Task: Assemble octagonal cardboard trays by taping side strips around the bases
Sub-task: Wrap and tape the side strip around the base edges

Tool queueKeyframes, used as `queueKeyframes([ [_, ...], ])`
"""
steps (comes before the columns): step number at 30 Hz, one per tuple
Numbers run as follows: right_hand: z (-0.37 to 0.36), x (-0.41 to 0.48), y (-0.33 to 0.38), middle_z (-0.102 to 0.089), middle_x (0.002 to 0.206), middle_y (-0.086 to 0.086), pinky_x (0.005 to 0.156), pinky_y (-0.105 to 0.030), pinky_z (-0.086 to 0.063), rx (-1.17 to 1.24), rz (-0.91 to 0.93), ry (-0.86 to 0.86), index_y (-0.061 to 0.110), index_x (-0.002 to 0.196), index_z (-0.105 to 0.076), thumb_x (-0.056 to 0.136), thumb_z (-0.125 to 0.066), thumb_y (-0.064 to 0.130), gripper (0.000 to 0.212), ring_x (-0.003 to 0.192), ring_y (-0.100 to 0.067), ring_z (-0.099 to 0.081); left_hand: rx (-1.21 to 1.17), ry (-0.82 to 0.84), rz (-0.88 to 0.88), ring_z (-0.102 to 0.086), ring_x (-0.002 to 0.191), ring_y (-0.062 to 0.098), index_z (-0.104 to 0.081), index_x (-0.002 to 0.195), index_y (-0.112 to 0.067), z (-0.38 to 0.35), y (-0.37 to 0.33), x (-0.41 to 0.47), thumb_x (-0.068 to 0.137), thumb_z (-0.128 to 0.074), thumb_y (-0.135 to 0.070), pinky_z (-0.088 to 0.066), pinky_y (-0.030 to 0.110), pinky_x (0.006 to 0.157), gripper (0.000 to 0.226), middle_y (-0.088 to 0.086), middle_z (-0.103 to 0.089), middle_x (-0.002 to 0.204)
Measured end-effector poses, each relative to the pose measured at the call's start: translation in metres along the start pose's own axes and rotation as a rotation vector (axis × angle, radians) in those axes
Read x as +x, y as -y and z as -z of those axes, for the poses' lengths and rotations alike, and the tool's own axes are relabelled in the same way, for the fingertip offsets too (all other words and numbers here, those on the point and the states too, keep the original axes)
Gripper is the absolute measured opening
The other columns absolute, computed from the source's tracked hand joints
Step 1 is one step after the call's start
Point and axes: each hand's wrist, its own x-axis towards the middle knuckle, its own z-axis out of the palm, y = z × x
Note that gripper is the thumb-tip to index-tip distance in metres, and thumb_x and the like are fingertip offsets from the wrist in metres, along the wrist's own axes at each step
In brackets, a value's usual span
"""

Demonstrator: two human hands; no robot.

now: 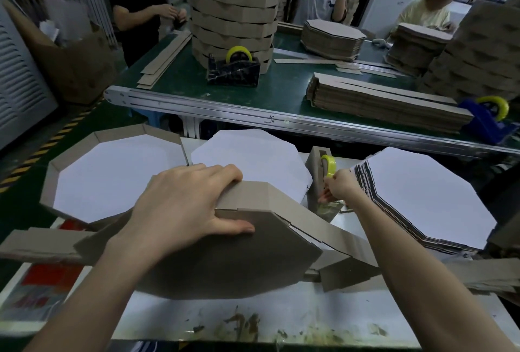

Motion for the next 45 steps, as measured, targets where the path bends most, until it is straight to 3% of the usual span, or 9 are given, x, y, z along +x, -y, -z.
queueKeyframes([
  [4,-0.002,0.003,-0.002,-0.055,0.047,-0.005,0.047,-0.027,-0.041,-0.136,0.114,-0.175,0.005,0.057,-0.055,0.093,-0.068,0.032,0.047,0.043,-0.018,-0.052,-0.003,-0.002,-0.002,-0.056,0.088,0.012,-0.036,0.109,-0.046,0.001,0.0,0.0,0.056,-0.015,-0.099,-0.052,0.036,0.07,0.078,-0.018,-0.061,0.1],
  [11,-0.001,0.006,-0.002,-0.063,0.075,-0.004,0.052,-0.024,-0.044,-0.18,0.168,-0.127,0.009,0.093,-0.071,0.085,-0.072,0.009,0.008,0.059,-0.013,-0.057,-0.019,-0.021,-0.001,-0.056,0.086,0.012,-0.038,0.107,-0.046,-0.001,0.001,0.0,0.057,-0.02,-0.098,-0.051,0.036,0.068,0.074,-0.017,-0.062,0.096],
  [18,-0.005,0.007,-0.006,-0.062,0.057,-0.012,0.061,-0.035,-0.057,-0.174,0.158,-0.137,0.003,0.059,-0.064,0.091,-0.064,0.001,0.032,0.048,-0.02,-0.058,-0.017,-0.034,-0.011,-0.057,0.083,0.012,-0.036,0.106,-0.046,-0.003,0.001,0.0,0.058,-0.019,-0.099,-0.053,0.037,0.066,0.074,-0.017,-0.062,0.096],
  [22,-0.006,0.01,-0.009,-0.063,0.069,-0.014,0.045,-0.025,-0.053,-0.158,0.14,-0.093,0.002,0.09,-0.066,0.096,-0.05,-0.006,0.019,0.041,-0.018,-0.062,-0.018,-0.037,-0.013,-0.056,0.083,0.012,-0.037,0.106,-0.046,-0.002,0.001,-0.001,0.059,-0.02,-0.098,-0.053,0.037,0.065,0.072,-0.017,-0.062,0.095],
  [26,-0.004,0.016,-0.012,-0.066,0.084,-0.009,0.068,-0.03,-0.051,-0.23,0.206,-0.111,0.003,0.093,-0.075,0.088,-0.064,-0.001,0.013,0.077,-0.022,-0.062,-0.016,-0.044,-0.01,-0.057,0.083,0.013,-0.038,0.108,-0.045,-0.002,0.001,-0.001,0.059,-0.021,-0.098,-0.053,0.037,0.066,0.073,-0.017,-0.062,0.096],
  [30,0.004,0.028,-0.022,-0.059,0.071,-0.008,0.054,-0.025,-0.04,-0.195,0.111,-0.157,-0.004,0.093,-0.072,0.091,-0.056,0.003,0.018,0.059,-0.018,-0.05,-0.011,-0.04,-0.007,-0.056,0.085,0.012,-0.037,0.109,-0.046,-0.002,0.002,0.001,0.059,-0.018,-0.099,-0.053,0.037,0.067,0.075,-0.017,-0.062,0.098],
  [35,0.013,0.046,-0.038,-0.057,0.094,-0.023,0.073,-0.045,-0.061,-0.189,-0.211,-0.022,-0.013,0.117,-0.056,0.096,-0.058,0.006,0.028,0.073,-0.033,-0.061,-0.014,-0.04,-0.007,-0.055,0.087,0.01,-0.039,0.111,-0.045,-0.001,0.004,0.003,0.058,-0.019,-0.098,-0.052,0.035,0.069,0.078,-0.019,-0.061,0.099],
  [38,0.012,0.051,-0.042,-0.049,0.118,-0.026,0.046,-0.041,-0.059,-0.17,-0.348,0.136,-0.007,0.133,-0.041,0.098,-0.056,0.003,0.04,0.064,-0.033,-0.06,-0.025,-0.07,-0.029,-0.056,0.084,0.01,-0.043,0.11,-0.045,-0.001,0.004,0.004,0.06,-0.021,-0.098,-0.051,0.033,0.065,0.076,-0.02,-0.062,0.098],
  [45,0.006,0.07,-0.041,-0.062,0.103,-0.024,0.094,-0.042,-0.053,-0.129,-0.409,0.173,-0.008,0.116,-0.047,0.1,-0.051,0.003,0.02,0.09,-0.032,-0.066,-0.03,-0.126,-0.082,-0.057,0.072,0.009,-0.048,0.109,-0.041,-0.002,0.005,0.006,0.068,-0.021,-0.094,-0.042,0.023,0.054,0.073,-0.017,-0.064,0.089],
])
